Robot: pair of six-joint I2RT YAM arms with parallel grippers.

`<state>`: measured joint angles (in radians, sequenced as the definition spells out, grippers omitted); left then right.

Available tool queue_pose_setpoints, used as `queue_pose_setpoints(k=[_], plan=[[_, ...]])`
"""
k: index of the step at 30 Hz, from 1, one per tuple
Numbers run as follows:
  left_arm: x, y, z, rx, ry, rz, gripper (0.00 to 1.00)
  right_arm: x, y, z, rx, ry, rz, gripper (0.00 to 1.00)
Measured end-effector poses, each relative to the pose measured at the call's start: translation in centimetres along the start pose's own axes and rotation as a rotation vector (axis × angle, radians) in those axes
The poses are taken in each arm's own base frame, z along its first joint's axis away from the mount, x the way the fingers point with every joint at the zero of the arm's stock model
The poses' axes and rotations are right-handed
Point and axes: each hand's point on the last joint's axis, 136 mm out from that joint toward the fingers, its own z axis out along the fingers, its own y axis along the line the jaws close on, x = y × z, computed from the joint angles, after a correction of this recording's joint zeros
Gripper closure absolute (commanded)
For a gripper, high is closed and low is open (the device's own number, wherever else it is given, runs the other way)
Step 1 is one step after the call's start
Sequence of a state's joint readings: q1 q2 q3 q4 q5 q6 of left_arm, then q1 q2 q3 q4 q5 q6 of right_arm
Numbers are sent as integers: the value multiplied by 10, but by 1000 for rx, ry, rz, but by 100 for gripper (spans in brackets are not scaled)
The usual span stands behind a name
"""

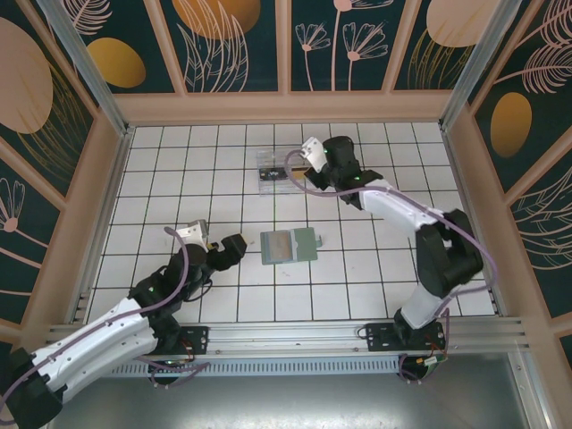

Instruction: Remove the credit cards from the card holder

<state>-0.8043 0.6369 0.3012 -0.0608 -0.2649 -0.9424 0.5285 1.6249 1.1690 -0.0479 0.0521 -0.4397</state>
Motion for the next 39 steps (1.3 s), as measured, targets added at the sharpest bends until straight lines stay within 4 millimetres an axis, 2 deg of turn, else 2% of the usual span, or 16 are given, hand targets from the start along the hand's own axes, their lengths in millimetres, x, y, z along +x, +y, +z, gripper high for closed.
queue_pose_setpoints(k=[3, 5, 8, 13, 14, 17, 21, 30, 39], plan=[[11, 2, 10, -15, 48, 1, 21, -12, 10, -29, -70, -68, 207, 52], [18, 3, 16, -20, 77, 0, 29, -9, 21, -41, -124, -76, 327, 56], [29, 4, 26, -27, 119, -4, 41, 12, 40, -49, -190, -33, 491, 64], [51, 8, 45, -52, 205, 0, 59, 64, 91, -47, -282, 119, 652, 73], [55, 9, 48, -56, 223, 0, 60, 73, 100, -48, -295, 144, 665, 74], [65, 7, 60, -67, 271, -1, 61, 99, 123, -50, -318, 221, 698, 84], [72, -2, 73, -53, 310, -6, 58, 121, 127, -49, -293, 271, 735, 90], [77, -14, 88, -41, 349, -18, 54, 164, 138, -30, -250, 386, 737, 91], [87, -14, 97, -45, 387, -20, 54, 176, 137, -29, -215, 401, 738, 91]])
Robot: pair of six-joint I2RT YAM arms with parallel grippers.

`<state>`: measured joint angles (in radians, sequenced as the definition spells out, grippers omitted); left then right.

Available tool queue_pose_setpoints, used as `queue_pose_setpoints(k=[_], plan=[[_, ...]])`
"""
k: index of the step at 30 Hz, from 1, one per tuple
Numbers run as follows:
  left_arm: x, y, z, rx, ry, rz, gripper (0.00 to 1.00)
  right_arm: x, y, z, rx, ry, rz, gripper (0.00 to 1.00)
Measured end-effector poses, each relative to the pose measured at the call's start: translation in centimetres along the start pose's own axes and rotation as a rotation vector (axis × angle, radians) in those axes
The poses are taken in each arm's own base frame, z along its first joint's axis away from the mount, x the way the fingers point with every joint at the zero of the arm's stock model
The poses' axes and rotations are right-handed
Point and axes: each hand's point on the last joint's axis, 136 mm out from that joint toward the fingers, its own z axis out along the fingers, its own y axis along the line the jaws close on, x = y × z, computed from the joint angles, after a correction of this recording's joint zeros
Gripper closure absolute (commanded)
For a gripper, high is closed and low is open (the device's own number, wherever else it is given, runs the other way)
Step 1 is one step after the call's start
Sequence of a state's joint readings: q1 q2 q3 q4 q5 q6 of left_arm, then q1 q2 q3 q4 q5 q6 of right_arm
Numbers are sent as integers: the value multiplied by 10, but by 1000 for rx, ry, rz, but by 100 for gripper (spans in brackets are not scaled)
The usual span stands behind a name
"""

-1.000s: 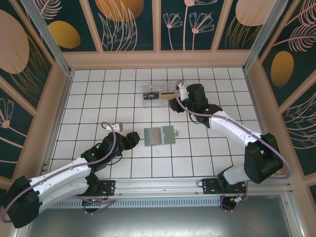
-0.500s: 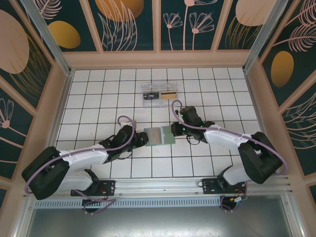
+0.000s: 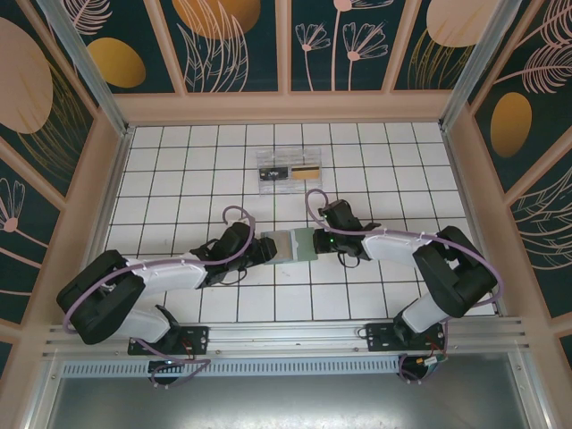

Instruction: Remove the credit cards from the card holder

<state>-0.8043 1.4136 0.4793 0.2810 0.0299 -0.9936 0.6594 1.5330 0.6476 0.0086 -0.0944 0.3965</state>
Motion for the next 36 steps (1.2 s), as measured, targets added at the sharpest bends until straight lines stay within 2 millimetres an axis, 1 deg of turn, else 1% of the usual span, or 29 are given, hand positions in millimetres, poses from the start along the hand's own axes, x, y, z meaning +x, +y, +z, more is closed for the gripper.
queue_pose_setpoints(k=[8, 14, 19, 22, 26, 36], plan=[[3, -5, 10, 15, 26, -3, 54, 2, 2, 6, -1, -2, -8, 91], [5, -5, 12, 16, 38, -3, 54, 2, 4, 7, -4, -4, -11, 91], [2, -6, 13, 12, 31, -3, 54, 2, 4, 7, -4, -4, -11, 91], [0, -4, 13, -1, 18, -3, 54, 2, 4, 7, -4, -4, -12, 91], [1, 1, 13, -22, 22, -4, 54, 2, 4, 7, -4, -4, -12, 91], [3, 2, 15, -25, 28, -4, 55, 2, 4, 7, -4, -5, -10, 91]])
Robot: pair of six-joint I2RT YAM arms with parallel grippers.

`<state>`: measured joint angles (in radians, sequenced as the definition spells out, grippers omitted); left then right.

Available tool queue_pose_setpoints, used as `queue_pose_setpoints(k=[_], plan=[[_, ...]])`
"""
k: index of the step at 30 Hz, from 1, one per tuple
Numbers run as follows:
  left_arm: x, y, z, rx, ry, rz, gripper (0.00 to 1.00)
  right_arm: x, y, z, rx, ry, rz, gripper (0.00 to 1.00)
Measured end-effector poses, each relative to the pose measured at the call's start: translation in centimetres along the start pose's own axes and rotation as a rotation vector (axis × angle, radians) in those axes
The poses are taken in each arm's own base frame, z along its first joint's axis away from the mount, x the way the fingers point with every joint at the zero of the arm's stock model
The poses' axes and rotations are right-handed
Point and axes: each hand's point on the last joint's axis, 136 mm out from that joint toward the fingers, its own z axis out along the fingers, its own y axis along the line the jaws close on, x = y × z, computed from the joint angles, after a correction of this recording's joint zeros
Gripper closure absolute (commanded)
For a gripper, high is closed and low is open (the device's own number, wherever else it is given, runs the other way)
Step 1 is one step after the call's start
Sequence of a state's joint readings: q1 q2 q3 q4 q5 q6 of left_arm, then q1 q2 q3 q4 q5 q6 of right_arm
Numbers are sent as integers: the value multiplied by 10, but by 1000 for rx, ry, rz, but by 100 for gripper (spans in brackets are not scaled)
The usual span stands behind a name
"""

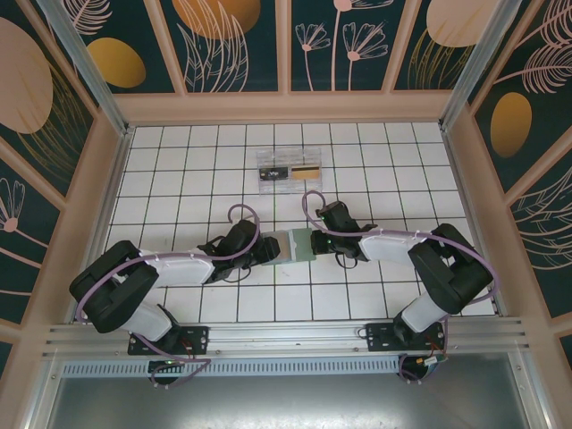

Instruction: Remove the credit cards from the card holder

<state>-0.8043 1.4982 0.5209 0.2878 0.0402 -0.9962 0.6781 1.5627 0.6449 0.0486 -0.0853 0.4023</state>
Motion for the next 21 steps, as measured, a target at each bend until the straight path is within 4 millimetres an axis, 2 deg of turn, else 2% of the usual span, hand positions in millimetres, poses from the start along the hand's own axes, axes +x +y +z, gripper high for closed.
queue_pose_setpoints(k=[21], plan=[[0, -20, 2, 84, 18, 5, 54, -2, 3, 3, -6, -11, -4, 90]])
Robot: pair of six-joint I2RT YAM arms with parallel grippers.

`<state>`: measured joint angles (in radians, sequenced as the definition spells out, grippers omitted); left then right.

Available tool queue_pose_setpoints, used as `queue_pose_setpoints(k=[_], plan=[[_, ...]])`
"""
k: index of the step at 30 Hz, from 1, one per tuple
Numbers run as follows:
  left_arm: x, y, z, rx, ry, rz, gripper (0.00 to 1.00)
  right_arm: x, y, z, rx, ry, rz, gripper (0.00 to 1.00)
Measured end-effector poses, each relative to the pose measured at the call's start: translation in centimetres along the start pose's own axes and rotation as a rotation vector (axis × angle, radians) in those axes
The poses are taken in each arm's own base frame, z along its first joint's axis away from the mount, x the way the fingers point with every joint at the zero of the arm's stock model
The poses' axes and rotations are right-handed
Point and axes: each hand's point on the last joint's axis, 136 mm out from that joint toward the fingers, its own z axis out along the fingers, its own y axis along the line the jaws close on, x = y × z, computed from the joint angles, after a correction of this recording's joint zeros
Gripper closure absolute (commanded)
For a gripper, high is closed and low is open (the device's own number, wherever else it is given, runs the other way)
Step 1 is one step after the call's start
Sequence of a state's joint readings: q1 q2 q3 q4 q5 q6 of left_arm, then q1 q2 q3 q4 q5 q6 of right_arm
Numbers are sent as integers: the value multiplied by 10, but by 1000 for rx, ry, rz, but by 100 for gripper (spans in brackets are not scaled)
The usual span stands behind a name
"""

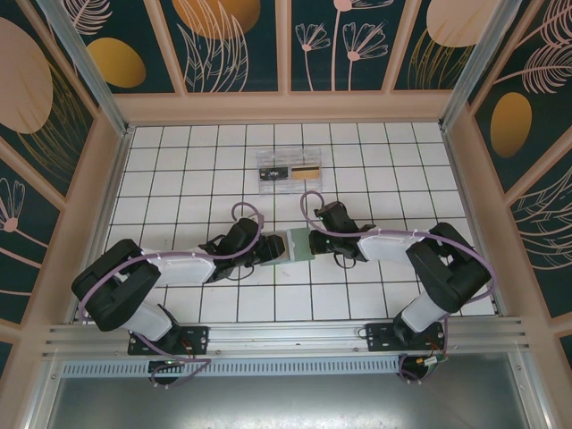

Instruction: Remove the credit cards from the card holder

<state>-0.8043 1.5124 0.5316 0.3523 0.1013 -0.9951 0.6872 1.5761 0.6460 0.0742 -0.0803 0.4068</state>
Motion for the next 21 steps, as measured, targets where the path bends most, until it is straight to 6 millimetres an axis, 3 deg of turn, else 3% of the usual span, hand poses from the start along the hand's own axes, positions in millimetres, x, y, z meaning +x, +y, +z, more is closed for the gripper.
queue_pose_setpoints(k=[10, 21], plan=[[-6, 16, -9, -97, -38, 26, 53, 0, 0, 0, 0, 0, 0, 90], [-2, 22, -5, -120, -19, 29, 54, -1, 2, 2, -5, -1, -1, 90]])
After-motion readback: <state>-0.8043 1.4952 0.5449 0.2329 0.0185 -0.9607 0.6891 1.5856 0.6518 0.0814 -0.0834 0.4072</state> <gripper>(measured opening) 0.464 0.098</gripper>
